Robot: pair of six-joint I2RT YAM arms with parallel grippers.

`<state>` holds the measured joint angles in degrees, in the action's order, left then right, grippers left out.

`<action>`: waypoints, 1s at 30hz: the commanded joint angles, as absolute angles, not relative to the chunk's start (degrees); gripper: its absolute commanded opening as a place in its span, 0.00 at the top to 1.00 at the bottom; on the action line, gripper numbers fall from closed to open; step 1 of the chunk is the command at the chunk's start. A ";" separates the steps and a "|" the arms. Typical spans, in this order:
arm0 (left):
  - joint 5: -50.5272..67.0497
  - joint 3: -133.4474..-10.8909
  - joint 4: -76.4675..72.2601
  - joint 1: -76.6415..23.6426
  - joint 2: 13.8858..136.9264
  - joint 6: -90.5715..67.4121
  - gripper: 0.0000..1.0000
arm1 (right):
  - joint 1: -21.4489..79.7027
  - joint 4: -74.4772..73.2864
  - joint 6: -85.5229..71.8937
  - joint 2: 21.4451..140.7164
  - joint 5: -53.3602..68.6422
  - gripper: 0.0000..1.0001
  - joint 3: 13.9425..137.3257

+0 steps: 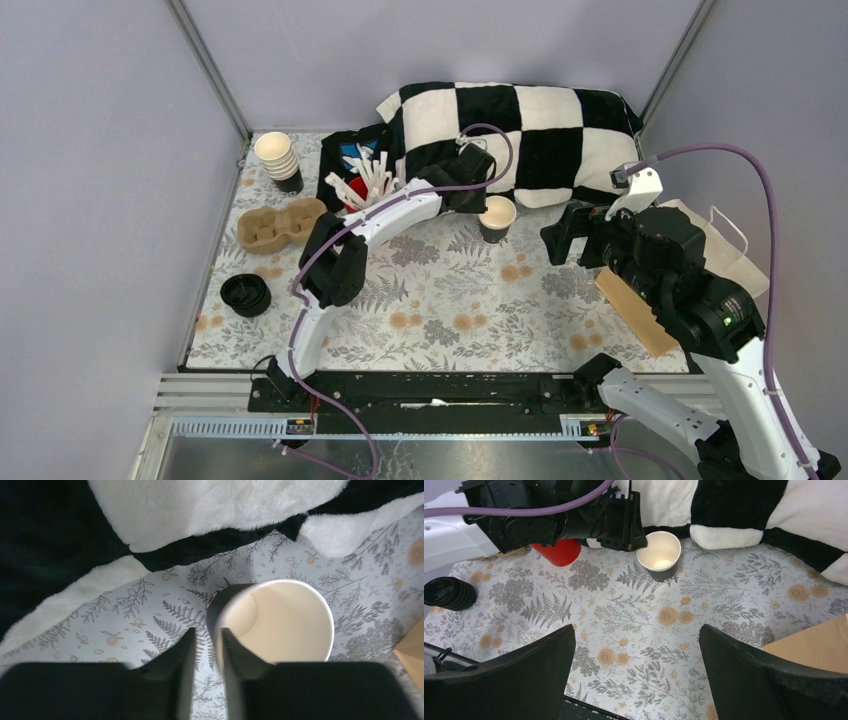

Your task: Pack the takeout coffee

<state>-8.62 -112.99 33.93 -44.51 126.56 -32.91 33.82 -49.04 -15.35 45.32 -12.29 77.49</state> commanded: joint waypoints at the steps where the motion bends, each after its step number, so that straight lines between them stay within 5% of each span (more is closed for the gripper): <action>1: -11.00 -115.74 37.41 -44.59 120.36 -31.56 0.50 | 34.19 -46.64 -14.32 45.82 -10.25 0.00 76.05; 6: -12.22 -105.51 41.61 -40.83 104.51 -31.63 0.30 | 34.23 -44.39 -12.75 46.55 -9.33 0.00 74.07; 10: -12.66 -94.22 44.36 -28.31 89.83 -33.80 0.19 | 34.20 -42.31 -11.94 47.14 -7.56 0.00 71.85; 16: -8.82 -86.54 43.97 -10.94 77.80 -29.94 0.13 | 34.21 -41.51 -9.14 49.16 -6.03 0.00 71.13; 23: -7.95 -84.28 43.72 -0.95 74.18 -28.86 0.09 | 35.19 -40.91 -6.92 50.92 -6.21 0.00 71.03; 30: -12.00 -85.28 52.96 5.28 86.13 -30.16 0.12 | 36.36 -40.72 -6.15 51.80 -7.01 0.00 70.75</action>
